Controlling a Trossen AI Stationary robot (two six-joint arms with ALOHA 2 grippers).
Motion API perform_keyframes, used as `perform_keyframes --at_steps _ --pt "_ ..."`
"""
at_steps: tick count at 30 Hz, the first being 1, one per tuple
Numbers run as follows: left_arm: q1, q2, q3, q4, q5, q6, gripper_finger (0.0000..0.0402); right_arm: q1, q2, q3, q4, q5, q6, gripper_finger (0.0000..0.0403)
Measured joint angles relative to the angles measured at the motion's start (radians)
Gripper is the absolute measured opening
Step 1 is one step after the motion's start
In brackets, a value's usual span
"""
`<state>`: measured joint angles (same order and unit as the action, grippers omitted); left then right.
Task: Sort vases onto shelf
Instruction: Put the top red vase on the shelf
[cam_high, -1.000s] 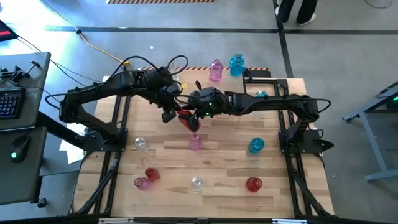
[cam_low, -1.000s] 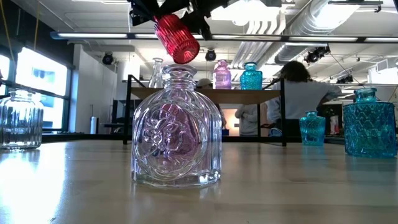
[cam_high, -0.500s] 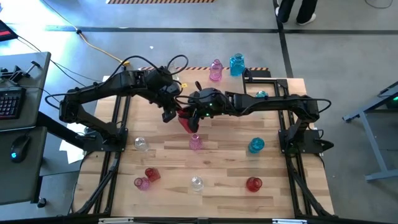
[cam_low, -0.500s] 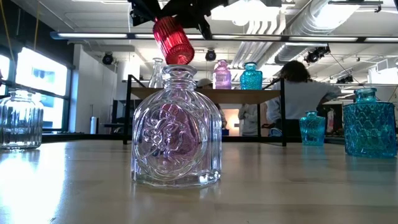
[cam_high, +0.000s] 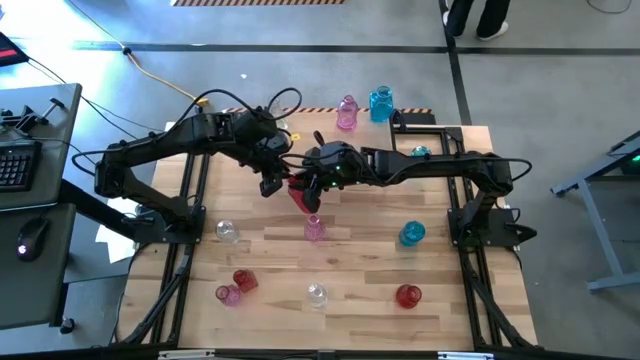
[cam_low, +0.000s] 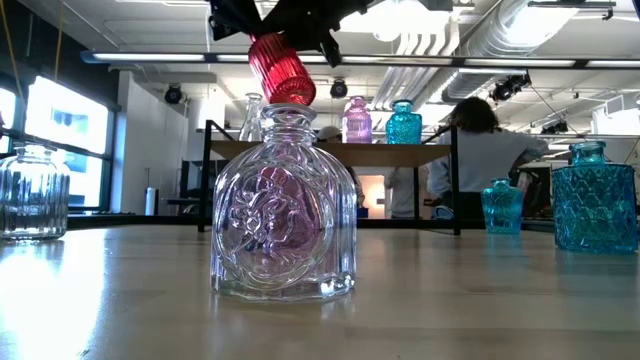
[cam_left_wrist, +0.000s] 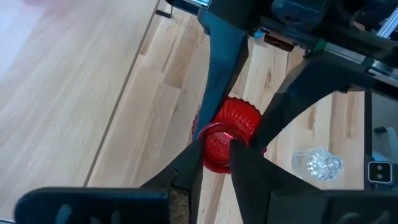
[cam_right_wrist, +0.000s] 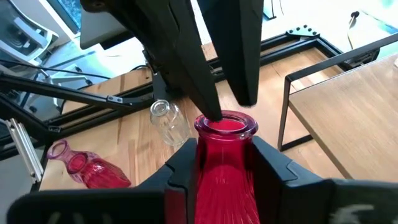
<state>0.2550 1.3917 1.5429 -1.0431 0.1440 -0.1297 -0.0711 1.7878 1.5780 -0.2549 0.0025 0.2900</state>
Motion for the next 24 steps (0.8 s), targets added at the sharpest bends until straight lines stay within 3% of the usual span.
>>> perform_keyframes --at_steps 12,24 --pt "0.035 -0.093 0.0 -0.011 -0.001 -0.016 0.0081 -0.014 0.0 0.0 -0.001 0.023 -0.01 0.008" --pt "0.035 -0.158 0.0 -0.015 -0.001 -0.016 0.0081 -0.085 -0.001 0.001 0.05 0.12 -0.072 0.008"
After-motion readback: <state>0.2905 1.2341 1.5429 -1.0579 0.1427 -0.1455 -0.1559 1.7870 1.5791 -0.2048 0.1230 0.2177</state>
